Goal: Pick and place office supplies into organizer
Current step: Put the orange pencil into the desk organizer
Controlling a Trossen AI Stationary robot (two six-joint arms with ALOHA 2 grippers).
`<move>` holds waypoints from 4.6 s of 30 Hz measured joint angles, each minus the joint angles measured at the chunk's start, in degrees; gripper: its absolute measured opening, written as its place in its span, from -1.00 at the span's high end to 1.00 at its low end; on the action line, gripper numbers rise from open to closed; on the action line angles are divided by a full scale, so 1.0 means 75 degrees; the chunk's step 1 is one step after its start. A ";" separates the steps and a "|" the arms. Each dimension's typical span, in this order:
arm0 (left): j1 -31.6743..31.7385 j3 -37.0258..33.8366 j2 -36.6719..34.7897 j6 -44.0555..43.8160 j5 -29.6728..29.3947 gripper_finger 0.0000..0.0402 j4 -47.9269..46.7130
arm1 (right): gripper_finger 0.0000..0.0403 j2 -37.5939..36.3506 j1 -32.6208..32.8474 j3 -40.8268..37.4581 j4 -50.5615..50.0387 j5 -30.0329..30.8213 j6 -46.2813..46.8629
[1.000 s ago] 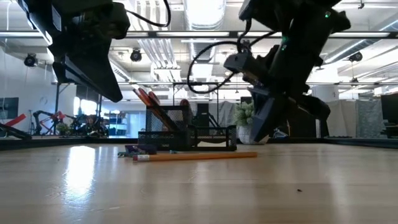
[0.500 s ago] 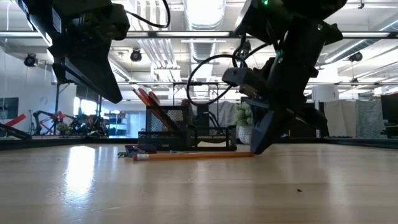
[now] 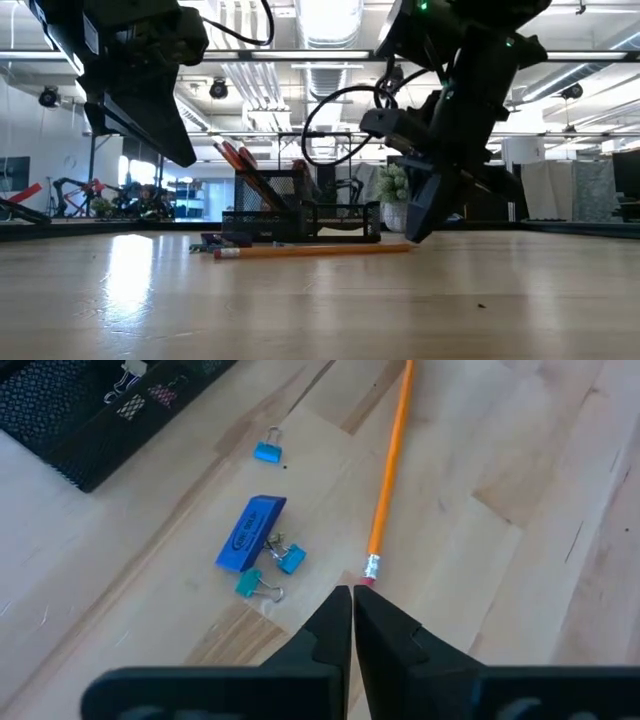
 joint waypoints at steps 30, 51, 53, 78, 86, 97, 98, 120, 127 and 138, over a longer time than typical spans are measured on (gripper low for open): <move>-0.0015 -0.0160 0.0006 0.0016 0.0259 1.00 0.0995 | 0.96 0.0020 -0.0064 -0.0393 0.0565 -0.0117 -0.0117; -0.0232 -0.0147 0.1559 0.2217 -0.0012 0.41 0.2559 | 0.96 0.0035 -0.0064 -0.0420 0.0591 -0.0131 -0.0203; -0.0231 -0.0149 0.1557 0.2354 -0.0032 0.41 0.2548 | 0.96 0.0038 -0.0064 -0.0420 0.0595 -0.0131 -0.0238; -0.0198 -0.0187 0.1587 0.2483 -0.0225 0.41 0.2621 | 0.96 0.0047 -0.0064 -0.0450 0.0723 -0.0146 -0.0302; -0.0170 -0.0181 0.1833 0.2451 -0.0144 0.41 0.2769 | 0.96 0.0047 -0.0064 -0.0472 0.0734 -0.0146 -0.0256; 0.0034 -0.0181 0.1836 0.2460 -0.0262 0.54 0.2769 | 0.96 0.0047 -0.0061 -0.0475 0.0728 -0.0146 -0.0254; 0.0035 -0.0181 0.1836 0.2463 -0.0262 0.56 0.2771 | 0.96 0.0047 -0.0061 -0.0475 0.0728 -0.0144 -0.0256; 0.0052 -0.0182 0.1820 0.2993 0.0072 0.98 0.2772 | 0.96 0.0047 -0.0061 -0.0478 0.0754 -0.0154 -0.0306; 0.0055 -0.0096 0.1419 0.3002 0.0108 0.99 0.2468 | 0.96 0.0024 -0.0033 -0.0355 0.0711 0.0013 -0.0287; 0.0109 0.0409 -0.0117 0.2765 0.0077 0.99 -0.0522 | 0.89 -0.1163 0.0107 0.0617 -0.0131 0.2097 -0.1191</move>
